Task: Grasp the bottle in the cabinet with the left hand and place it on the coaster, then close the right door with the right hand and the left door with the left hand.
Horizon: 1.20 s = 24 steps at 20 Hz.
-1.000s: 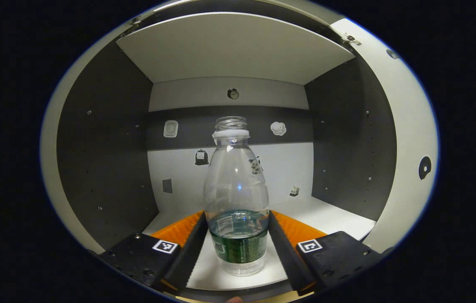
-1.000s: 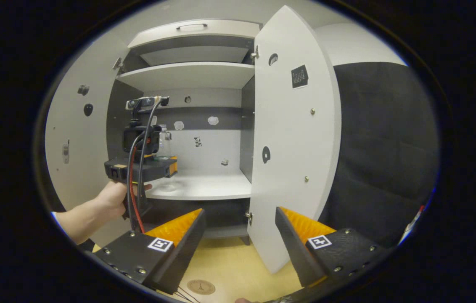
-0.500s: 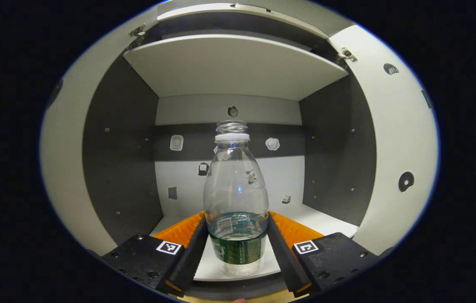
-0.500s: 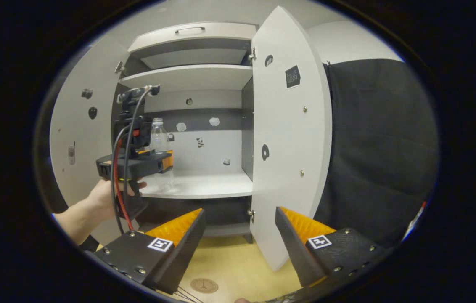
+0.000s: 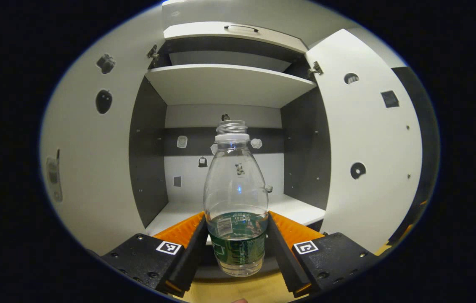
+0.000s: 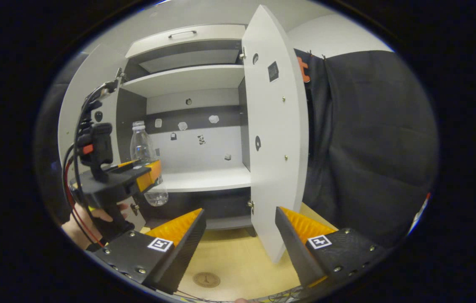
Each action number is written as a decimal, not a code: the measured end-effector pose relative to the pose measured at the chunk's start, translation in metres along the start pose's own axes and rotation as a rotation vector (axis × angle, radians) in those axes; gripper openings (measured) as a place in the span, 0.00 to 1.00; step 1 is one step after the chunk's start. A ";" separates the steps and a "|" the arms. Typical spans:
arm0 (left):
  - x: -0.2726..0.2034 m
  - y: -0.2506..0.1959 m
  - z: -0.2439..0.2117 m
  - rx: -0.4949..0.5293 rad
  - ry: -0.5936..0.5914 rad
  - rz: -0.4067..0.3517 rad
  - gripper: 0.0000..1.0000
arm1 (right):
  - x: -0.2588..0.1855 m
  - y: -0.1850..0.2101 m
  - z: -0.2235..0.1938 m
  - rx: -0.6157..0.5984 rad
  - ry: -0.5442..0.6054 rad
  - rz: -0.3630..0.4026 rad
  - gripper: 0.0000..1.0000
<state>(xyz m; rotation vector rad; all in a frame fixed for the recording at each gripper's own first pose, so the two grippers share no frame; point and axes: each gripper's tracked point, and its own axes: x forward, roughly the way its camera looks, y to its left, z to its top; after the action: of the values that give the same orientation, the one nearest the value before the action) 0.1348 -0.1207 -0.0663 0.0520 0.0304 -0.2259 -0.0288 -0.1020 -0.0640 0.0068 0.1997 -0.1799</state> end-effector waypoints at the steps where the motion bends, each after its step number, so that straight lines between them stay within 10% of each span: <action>1: -0.011 -0.006 -0.014 0.009 0.019 -0.007 0.82 | -0.003 -0.004 -0.004 -0.001 0.007 -0.001 1.00; 24: -0.122 -0.109 -0.285 -0.037 0.306 -0.102 0.83 | -0.051 -0.066 -0.128 -0.040 0.266 -0.051 1.00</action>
<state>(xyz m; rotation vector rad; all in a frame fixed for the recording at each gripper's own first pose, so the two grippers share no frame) -0.0159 -0.1838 -0.3515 0.0481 0.3419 -0.3179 -0.1150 -0.1551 -0.1789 -0.0143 0.4694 -0.2257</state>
